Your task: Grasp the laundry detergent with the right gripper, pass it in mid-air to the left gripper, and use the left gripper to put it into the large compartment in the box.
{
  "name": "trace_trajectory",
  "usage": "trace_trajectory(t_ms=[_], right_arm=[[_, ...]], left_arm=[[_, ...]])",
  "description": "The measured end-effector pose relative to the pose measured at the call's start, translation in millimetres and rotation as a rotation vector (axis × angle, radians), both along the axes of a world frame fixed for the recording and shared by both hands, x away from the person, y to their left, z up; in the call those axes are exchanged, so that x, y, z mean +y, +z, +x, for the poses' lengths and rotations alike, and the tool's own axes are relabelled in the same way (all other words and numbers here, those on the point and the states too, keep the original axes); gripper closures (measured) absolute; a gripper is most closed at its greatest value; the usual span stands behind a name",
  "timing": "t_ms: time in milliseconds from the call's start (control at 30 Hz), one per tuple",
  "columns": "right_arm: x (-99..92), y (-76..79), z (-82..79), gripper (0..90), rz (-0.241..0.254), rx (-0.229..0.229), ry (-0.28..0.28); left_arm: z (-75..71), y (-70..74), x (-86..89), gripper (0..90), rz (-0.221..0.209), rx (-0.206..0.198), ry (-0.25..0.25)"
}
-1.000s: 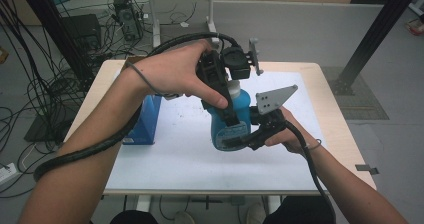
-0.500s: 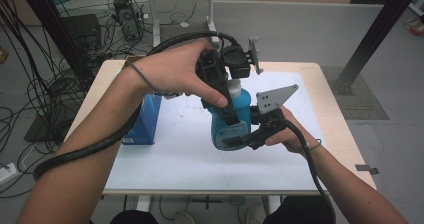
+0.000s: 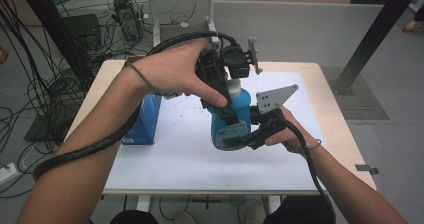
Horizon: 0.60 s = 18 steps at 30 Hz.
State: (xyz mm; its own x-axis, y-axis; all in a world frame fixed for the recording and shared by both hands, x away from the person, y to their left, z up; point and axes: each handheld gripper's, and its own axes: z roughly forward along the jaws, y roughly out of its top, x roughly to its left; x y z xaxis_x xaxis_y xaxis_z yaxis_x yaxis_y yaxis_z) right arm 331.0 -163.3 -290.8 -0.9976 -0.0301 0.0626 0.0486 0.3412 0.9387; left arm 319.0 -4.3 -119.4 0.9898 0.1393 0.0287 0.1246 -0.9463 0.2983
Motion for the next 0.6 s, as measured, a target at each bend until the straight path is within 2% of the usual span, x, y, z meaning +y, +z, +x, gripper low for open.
trace_trajectory(t_ms=[600], right_arm=[[0.3, 1.1, -2.0, 40.5, 0.002, -0.006, 0.001]], left_arm=[[-1.2, 0.4, 0.3, 8.0, 0.006, 0.000, 0.004]])
